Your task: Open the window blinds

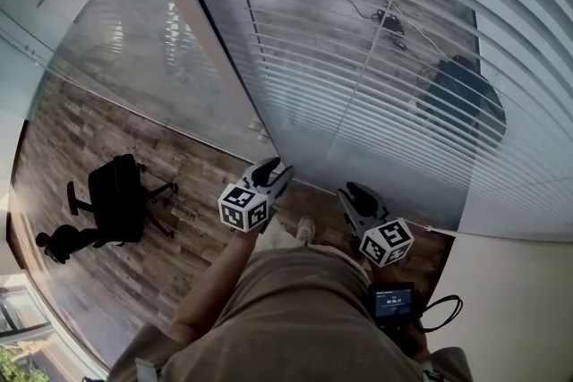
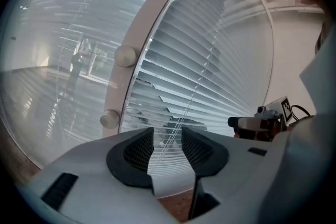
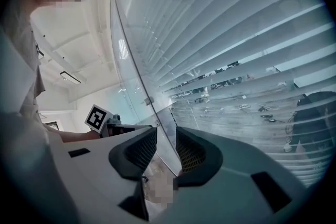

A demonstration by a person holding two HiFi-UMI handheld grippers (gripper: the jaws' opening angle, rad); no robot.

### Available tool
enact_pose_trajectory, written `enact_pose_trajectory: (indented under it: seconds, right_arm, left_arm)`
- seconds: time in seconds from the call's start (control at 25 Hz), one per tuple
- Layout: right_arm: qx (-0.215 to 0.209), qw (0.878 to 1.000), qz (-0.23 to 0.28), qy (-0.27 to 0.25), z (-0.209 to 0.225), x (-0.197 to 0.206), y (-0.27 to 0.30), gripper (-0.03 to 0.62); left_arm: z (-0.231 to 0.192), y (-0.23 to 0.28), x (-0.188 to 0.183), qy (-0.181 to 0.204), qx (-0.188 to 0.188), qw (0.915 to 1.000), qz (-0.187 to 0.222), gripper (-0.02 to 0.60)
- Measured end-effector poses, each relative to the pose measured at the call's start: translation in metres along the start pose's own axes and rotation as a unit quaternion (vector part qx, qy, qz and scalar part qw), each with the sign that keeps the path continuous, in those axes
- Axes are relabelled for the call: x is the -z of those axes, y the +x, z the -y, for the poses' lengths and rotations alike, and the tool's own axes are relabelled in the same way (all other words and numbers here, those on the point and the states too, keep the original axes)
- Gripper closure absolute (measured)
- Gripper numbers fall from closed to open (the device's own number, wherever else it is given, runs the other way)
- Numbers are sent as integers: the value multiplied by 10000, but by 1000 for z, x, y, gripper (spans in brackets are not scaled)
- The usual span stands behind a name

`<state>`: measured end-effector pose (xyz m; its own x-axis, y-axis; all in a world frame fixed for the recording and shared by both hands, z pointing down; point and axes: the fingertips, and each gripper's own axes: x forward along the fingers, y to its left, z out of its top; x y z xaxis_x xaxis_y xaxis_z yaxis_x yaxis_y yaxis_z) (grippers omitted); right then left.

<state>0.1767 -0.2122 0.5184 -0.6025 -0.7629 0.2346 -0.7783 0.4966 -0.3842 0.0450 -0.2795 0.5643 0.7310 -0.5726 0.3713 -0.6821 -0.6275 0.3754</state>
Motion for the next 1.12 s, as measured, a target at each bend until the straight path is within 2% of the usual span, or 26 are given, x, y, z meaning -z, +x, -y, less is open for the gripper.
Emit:
enact_pose_trajectory:
  seconds: [0.12,0.4,1.12]
  right_arm:
    - [42,10000,23,27,-2,4,-4,476]
    - [-13,10000,40,36,-10,4,-8,476]
    - [73,9998,10,180,-18,16,-13,476]
  left_arm:
    - [4,-4,6,113,5,9999,-69,419]
    - [3,-4,9,-48,54,9999,-69,417]
    - [0,-23,21,-86,77,9997,-194,419]
